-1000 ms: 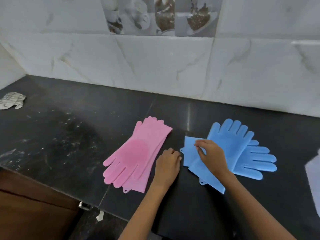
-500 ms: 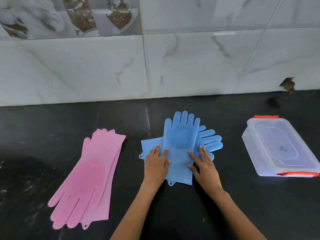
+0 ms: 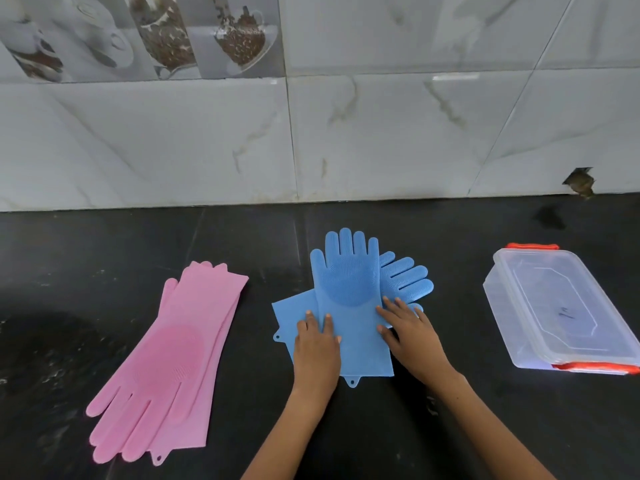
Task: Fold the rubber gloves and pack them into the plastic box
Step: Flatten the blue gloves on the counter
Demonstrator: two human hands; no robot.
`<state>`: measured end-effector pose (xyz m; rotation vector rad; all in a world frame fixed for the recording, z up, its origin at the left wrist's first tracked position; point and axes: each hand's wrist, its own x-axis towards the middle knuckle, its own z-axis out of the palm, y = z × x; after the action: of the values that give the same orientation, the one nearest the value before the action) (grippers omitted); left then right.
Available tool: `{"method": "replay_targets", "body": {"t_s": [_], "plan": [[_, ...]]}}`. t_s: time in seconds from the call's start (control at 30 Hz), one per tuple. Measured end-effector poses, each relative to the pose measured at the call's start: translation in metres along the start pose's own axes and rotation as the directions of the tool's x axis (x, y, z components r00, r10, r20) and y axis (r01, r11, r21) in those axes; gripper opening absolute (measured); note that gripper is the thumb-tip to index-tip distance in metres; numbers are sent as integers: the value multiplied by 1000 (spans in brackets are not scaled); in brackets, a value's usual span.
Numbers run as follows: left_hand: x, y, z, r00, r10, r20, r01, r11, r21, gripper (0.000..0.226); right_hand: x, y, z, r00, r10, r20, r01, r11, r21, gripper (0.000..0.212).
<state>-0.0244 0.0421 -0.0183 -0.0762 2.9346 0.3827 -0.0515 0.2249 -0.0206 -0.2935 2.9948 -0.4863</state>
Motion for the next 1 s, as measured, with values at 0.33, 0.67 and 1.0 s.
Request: {"method": "replay_targets", "body": {"t_s": [0.33,0.67,1.0], "plan": [[1,-14,-4,989,37,-140,-47,996,-72,44,39,-42,-9,929,298,-218,-230,930,288,38],[46,-51,-35,954,70,-291,-123,978,-168,22,38,-27,6,913,354,-202,-315,928,200,34],[2,-49,-42,972,-192,132,233,764,-602,11,76,-21,-10,990,56,-131,-32,983,181,16]]}}
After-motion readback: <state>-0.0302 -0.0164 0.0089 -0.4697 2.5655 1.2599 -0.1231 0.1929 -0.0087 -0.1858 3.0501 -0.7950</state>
